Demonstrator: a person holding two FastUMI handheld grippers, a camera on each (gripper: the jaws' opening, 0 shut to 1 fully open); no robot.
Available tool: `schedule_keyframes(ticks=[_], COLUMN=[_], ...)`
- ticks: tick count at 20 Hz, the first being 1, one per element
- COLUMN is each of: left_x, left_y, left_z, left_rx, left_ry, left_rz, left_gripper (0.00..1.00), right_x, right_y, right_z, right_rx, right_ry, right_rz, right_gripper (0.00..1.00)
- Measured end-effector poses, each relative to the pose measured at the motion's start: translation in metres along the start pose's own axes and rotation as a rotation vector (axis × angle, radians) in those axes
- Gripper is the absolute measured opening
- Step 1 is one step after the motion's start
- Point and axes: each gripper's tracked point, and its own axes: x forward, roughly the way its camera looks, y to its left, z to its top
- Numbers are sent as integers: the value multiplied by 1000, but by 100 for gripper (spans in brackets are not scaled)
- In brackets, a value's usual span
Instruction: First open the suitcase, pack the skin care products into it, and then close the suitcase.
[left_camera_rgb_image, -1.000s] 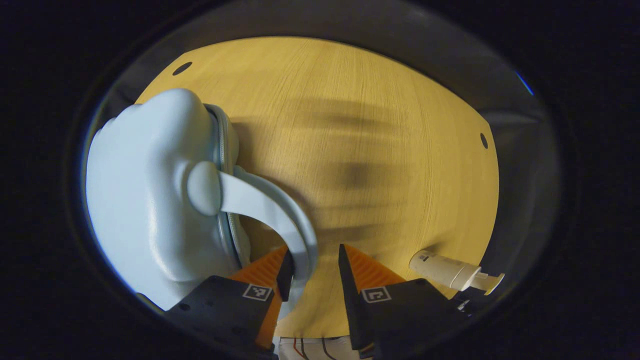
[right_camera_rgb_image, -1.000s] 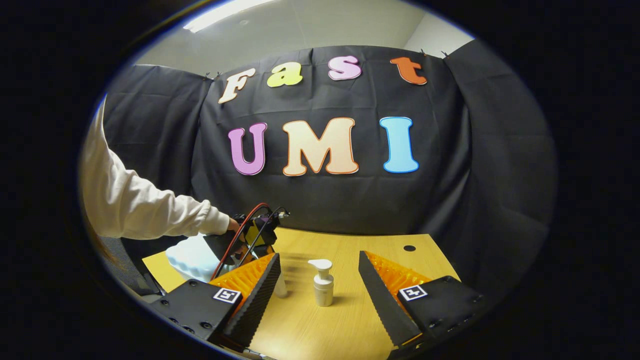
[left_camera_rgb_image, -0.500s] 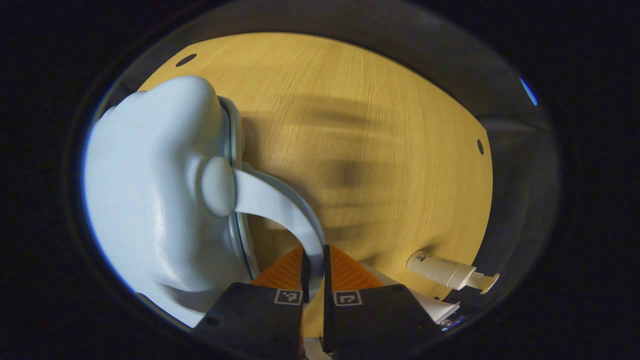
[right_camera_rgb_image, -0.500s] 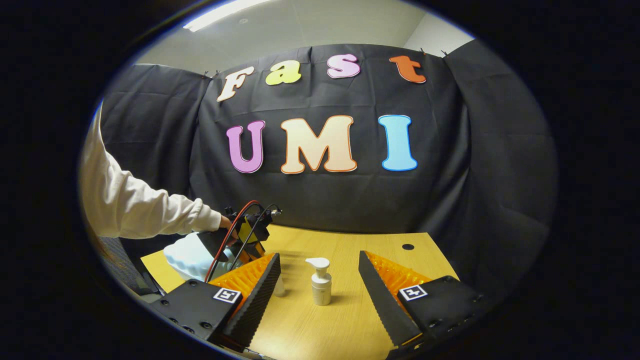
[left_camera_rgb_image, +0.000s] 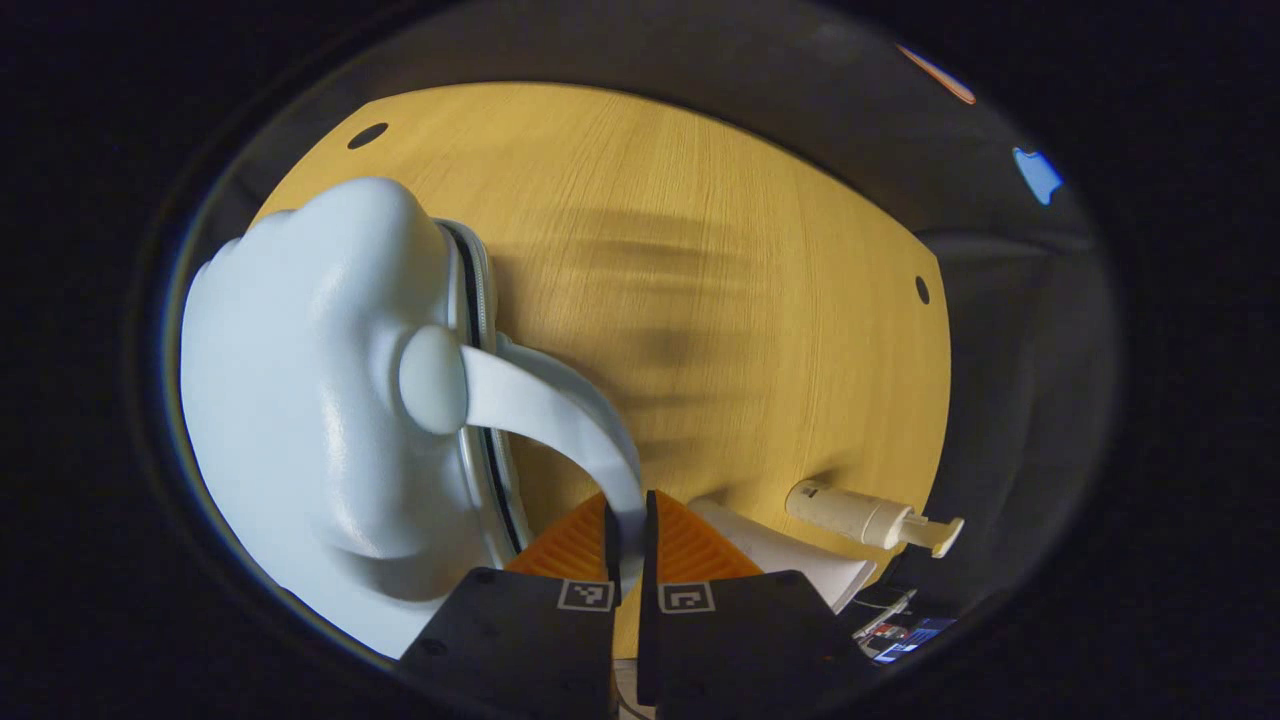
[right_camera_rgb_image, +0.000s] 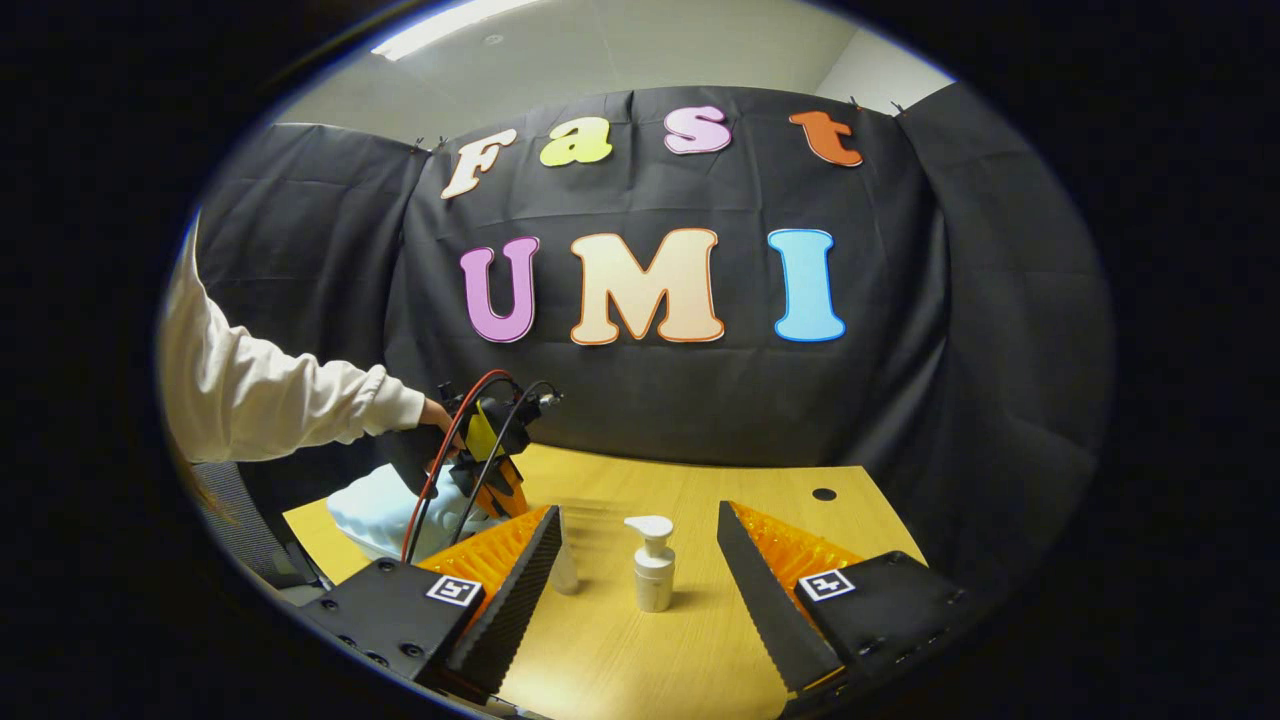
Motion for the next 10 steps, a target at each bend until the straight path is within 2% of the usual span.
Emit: schedule_keyframes(ticks=[5, 10], left_x=[-64, -159], left_y=[-13, -4], left_z=[1, 7], left_rx=[57, 66], left_ry=[-74, -215], left_rz=[-79, -182], left_gripper=[2, 2], right_x=[7, 14], right_y=[10, 28], right_z=[3, 9], right_rx=[4, -11], right_ry=[-8, -20], right_rz=[5, 23], right_gripper=[99, 99])
